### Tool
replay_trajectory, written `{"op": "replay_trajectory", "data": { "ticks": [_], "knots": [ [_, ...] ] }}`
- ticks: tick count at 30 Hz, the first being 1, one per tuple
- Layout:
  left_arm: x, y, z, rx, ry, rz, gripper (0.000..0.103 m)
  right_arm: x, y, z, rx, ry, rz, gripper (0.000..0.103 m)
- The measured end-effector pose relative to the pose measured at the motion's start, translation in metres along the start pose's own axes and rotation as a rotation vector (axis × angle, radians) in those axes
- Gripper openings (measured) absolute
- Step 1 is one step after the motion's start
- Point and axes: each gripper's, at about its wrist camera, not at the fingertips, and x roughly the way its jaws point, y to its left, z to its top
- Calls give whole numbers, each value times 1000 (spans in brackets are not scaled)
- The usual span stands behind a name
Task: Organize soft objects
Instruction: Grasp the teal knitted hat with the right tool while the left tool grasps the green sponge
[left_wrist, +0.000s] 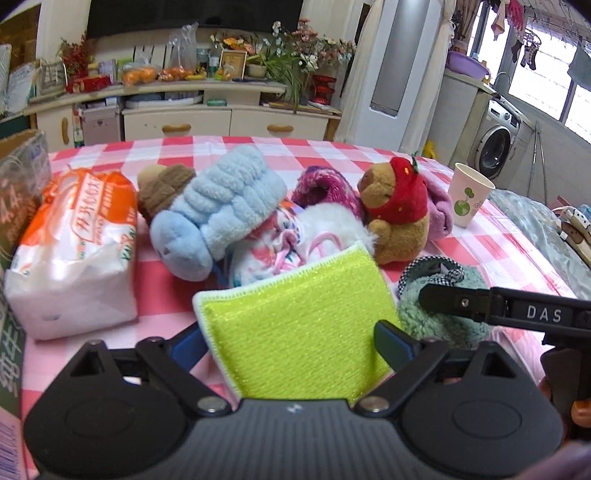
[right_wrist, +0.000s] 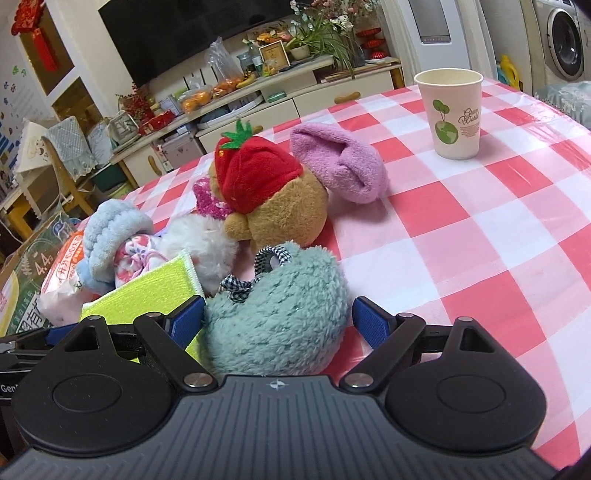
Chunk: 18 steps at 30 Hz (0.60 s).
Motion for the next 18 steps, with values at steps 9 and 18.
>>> {"op": "replay_trajectory", "data": {
  "ticks": [9, 18],
  "knots": [
    [0, 9, 2, -76, 12, -32, 72, 5, -1, 5, -18, 2, -7, 103],
    [-4, 13, 4, -119, 5, -39, 50, 7, 3, 7, -65, -7, -11, 84]
  ]
}}
